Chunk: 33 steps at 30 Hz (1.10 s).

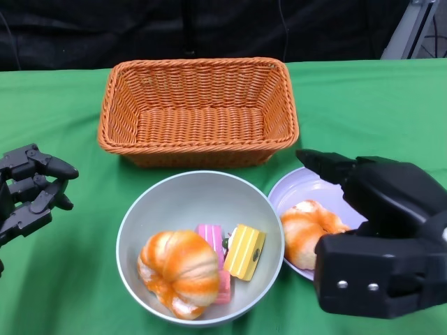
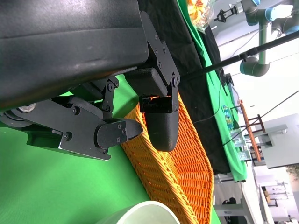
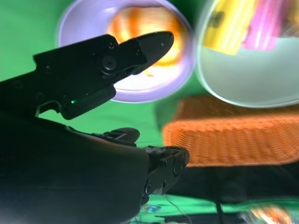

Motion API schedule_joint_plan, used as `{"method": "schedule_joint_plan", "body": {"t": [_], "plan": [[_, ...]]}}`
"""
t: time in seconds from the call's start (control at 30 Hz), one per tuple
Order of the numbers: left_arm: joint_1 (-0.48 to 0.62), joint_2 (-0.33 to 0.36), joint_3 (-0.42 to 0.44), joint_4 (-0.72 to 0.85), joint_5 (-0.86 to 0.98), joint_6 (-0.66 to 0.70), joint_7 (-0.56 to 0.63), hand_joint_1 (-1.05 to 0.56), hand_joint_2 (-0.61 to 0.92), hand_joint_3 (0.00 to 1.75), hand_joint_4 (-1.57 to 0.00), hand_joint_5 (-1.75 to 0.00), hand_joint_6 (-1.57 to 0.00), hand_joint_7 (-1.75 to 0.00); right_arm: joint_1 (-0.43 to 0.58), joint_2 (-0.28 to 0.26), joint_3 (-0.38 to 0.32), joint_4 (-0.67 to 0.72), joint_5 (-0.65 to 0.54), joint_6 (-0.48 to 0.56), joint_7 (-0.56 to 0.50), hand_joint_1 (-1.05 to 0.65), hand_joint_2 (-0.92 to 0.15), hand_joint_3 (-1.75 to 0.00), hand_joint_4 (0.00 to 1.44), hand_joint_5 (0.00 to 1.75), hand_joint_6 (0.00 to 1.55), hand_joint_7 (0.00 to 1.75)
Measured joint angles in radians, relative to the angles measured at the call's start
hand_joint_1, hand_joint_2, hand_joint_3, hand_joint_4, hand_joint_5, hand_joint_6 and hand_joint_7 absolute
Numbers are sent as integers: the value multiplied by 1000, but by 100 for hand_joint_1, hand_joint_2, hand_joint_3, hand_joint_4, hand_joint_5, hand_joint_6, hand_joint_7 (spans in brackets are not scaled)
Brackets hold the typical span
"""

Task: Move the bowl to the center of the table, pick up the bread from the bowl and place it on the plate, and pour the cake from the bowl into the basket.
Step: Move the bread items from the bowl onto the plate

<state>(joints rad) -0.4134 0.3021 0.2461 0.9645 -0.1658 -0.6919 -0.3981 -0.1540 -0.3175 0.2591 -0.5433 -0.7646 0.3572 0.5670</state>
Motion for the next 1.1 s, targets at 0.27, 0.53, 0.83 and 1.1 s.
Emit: {"method": "schedule_joint_plan", "body": {"t": [0.27, 0.53, 0.83, 1.1], "plan": [[-1, 0, -2, 6, 2, 0, 0, -3, 87, 51, -77, -146, -83, -106, 39, 17, -63, -90, 201, -42, -23, -59, -91, -1, 58, 16, 41, 5], [-2, 0, -5, 17, 9, 0, 1, -3, 88, 50, -76, -147, -83, -105, 61, 76, -47, -101, 366, -151, -93, -62, -89, 0, 64, 14, 46, 4], [-2, 0, -8, 19, 12, -1, 1, -3, 88, 51, -74, -150, -81, -107, 50, 75, -18, -76, 377, -158, -106, -61, -89, 0, 65, 11, 47, 2], [-8, -5, -18, 22, 22, -11, 5, -3, 88, 51, -75, -149, -81, -109, -67, 98, 115, 149, 346, -183, -109, -68, -92, -2, 63, 7, 45, 1]]}}
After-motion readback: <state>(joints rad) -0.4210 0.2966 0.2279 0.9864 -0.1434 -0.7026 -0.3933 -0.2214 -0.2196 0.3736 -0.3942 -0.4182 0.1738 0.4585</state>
